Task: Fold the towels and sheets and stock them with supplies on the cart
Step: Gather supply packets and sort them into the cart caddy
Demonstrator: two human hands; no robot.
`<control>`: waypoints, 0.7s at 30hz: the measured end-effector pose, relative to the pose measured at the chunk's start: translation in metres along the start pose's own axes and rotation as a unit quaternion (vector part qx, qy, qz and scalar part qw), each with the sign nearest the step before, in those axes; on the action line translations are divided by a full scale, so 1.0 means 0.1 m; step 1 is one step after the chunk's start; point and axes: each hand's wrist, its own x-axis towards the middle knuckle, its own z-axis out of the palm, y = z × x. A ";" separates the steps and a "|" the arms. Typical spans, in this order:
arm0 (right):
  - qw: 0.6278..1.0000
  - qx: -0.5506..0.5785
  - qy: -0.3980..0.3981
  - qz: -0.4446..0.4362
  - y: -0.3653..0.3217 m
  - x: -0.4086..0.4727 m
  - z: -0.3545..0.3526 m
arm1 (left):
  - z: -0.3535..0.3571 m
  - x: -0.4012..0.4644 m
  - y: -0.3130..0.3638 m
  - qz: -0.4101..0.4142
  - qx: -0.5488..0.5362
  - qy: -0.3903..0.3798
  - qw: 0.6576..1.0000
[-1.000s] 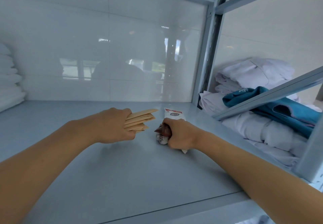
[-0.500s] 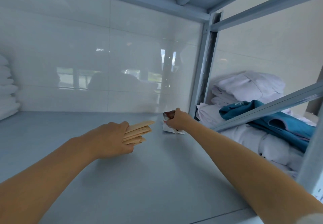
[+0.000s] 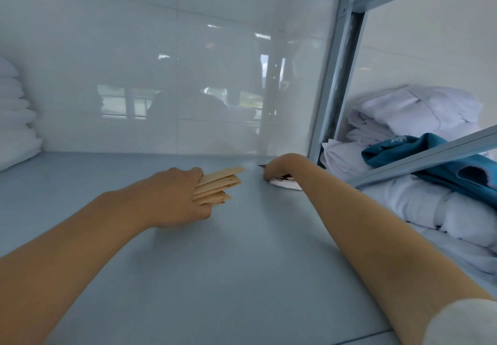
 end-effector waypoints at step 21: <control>0.976 0.060 0.208 -0.003 0.22 -1.06 0.63 | 0.07 -0.05 0.09 0.035 -0.026 -0.022 0.999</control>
